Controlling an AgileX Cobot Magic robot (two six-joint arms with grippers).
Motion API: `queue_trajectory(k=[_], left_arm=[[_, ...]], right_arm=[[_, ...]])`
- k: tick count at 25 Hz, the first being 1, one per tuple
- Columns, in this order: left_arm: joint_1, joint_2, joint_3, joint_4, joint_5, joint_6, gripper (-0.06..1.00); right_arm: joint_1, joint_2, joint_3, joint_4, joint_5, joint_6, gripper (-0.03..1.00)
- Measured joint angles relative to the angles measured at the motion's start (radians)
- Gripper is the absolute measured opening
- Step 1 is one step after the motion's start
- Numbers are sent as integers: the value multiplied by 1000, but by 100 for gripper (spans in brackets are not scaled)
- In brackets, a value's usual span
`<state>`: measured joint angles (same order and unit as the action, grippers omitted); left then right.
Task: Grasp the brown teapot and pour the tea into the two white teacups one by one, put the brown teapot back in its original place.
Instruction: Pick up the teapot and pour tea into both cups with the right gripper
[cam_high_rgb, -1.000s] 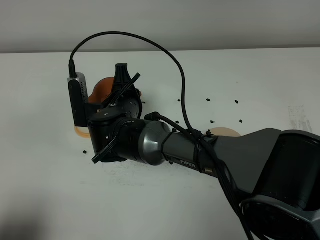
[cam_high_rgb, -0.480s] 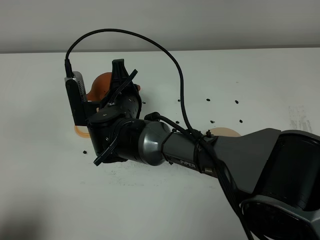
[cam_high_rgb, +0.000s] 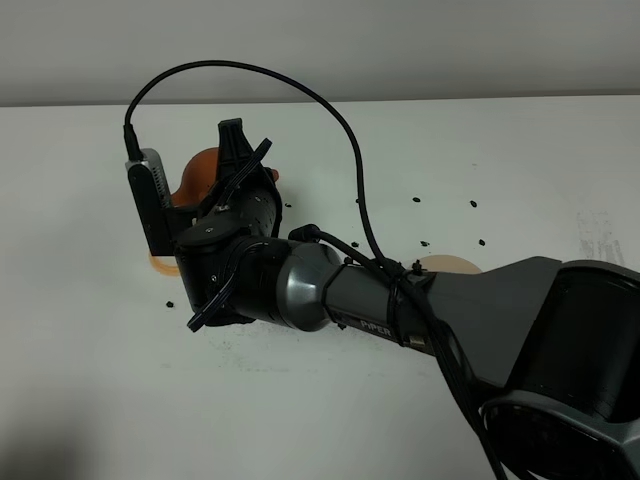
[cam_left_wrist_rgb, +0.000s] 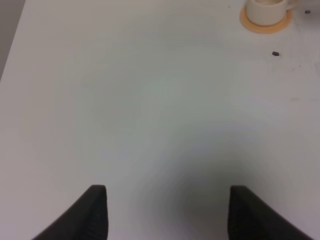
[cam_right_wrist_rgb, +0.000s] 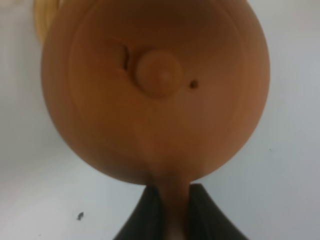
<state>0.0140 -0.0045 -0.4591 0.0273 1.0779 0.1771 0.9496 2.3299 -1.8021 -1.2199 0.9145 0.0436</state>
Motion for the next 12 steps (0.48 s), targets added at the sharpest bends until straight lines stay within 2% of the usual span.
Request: queue_trajectory(k=[12], left_arm=[[0,0,0,0,0,0,50]], right_arm=[[0,0,0,-19,-15,-56,9]])
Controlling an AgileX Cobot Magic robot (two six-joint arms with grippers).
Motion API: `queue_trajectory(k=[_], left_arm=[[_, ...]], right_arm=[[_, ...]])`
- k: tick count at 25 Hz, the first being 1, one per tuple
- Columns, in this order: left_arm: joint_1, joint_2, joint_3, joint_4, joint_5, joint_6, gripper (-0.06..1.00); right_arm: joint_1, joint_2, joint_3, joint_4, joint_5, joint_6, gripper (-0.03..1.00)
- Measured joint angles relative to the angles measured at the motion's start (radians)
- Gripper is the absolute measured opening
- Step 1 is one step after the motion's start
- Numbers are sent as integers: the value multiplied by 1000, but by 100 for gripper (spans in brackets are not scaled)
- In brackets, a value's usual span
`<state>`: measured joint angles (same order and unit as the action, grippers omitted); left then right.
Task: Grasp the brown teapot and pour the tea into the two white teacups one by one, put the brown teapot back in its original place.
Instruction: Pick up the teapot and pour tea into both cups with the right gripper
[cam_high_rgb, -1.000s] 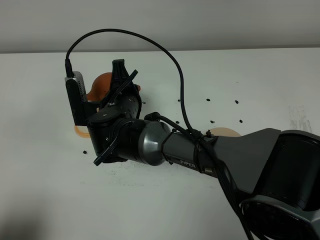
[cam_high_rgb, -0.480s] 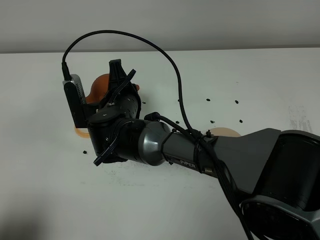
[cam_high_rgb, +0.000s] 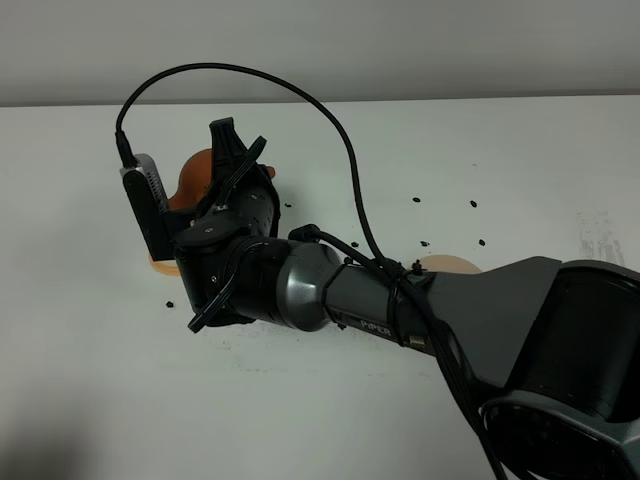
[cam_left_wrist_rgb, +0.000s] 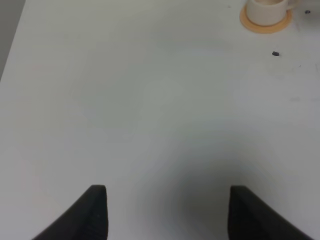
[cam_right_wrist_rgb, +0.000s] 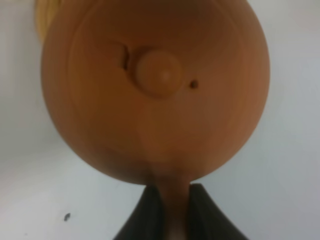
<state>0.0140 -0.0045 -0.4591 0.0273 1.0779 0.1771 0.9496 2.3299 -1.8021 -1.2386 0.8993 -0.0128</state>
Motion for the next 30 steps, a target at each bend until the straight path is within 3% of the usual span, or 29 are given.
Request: queue_trajectory(k=[30], left_arm=[[0,0,0,0,0,0,50]], right_arm=[[0,19,0,-112,-24,-4,9]])
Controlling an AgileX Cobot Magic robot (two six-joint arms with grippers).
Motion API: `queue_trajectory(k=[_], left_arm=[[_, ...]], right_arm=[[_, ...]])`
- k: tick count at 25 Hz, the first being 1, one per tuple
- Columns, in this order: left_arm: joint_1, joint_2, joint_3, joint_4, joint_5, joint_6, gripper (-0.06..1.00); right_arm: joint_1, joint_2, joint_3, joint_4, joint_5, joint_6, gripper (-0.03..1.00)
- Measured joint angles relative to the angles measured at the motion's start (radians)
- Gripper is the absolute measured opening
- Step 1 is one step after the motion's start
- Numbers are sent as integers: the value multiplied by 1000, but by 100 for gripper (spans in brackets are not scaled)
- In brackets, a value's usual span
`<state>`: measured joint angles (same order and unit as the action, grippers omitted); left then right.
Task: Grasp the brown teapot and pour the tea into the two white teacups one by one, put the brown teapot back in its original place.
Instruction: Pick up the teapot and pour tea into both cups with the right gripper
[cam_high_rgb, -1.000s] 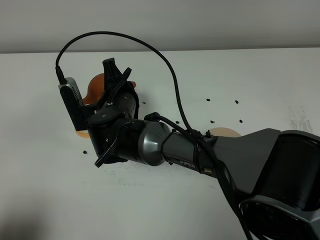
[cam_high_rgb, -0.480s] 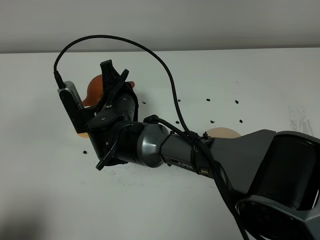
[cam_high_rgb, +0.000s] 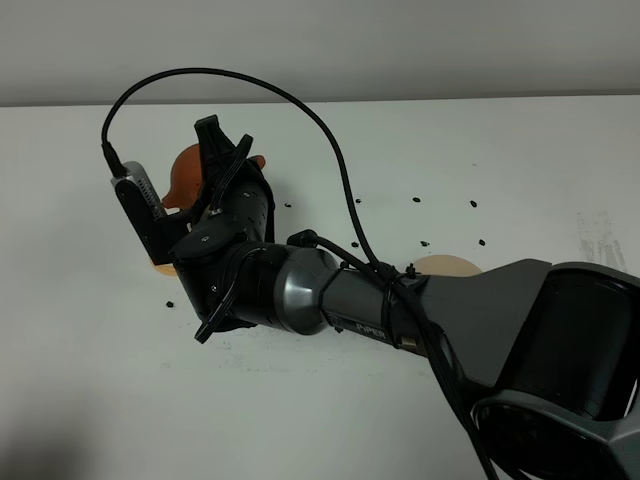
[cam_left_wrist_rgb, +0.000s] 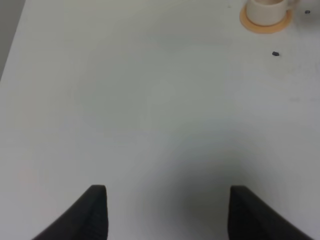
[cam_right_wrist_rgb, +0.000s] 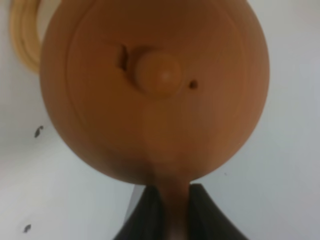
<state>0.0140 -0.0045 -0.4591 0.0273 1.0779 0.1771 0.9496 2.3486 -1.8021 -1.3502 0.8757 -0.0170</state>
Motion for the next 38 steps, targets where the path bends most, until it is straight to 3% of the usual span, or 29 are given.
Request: queue_trajectory(k=[38], left_arm=[[0,0,0,0,0,0,50]], right_arm=[[0,18,3,-50,-16,-25,9]])
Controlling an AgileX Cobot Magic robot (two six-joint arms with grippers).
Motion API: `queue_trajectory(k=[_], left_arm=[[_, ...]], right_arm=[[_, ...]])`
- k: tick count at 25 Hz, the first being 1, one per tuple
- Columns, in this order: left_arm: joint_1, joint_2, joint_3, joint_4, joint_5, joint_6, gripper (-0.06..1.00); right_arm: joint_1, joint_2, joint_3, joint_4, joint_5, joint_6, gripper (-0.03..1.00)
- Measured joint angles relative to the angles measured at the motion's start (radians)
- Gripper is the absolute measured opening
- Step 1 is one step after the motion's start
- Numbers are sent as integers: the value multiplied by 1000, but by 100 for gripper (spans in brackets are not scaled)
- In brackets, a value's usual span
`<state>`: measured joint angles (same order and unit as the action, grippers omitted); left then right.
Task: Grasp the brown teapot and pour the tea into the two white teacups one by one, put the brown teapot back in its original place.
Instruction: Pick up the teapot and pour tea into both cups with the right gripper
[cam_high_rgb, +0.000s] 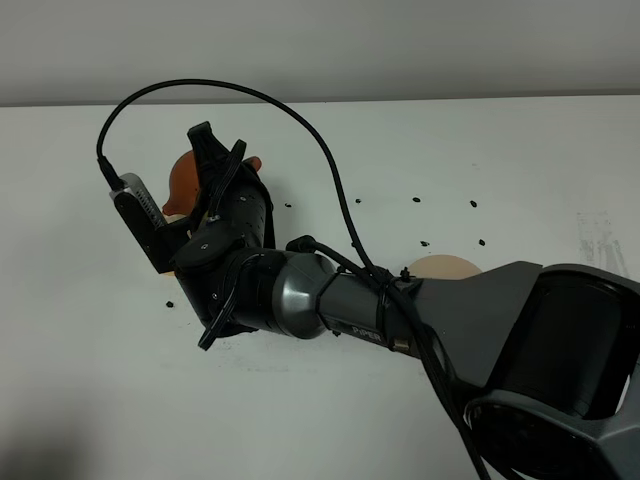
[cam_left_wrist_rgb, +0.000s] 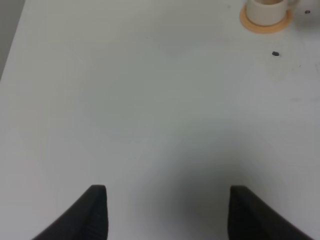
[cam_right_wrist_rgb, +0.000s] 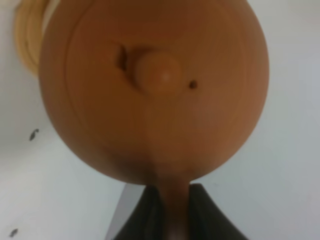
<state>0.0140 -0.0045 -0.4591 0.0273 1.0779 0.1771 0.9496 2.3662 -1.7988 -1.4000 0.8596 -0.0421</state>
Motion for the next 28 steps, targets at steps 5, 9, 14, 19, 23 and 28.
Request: queue_trajectory(k=[5,9,14,19,23,28], left_arm=[[0,0,0,0,0,0,50],[0,0,0,0,0,0,50],[0,0,0,0,0,0,50],[0,0,0,0,0,0,50],[0,0,0,0,0,0,50],[0,0,0,0,0,0,50]], right_arm=[[0,0,0,-26,0,-5,9],[-2,0,0,-34,-1,-9,9],[-4,0,0,-35,-2,-9,9],[-11,9,0,-35,-4,-9,9],[-19,15,0,-33,-2,-9,9],[-20,15,0,-33,-4,-9,9]])
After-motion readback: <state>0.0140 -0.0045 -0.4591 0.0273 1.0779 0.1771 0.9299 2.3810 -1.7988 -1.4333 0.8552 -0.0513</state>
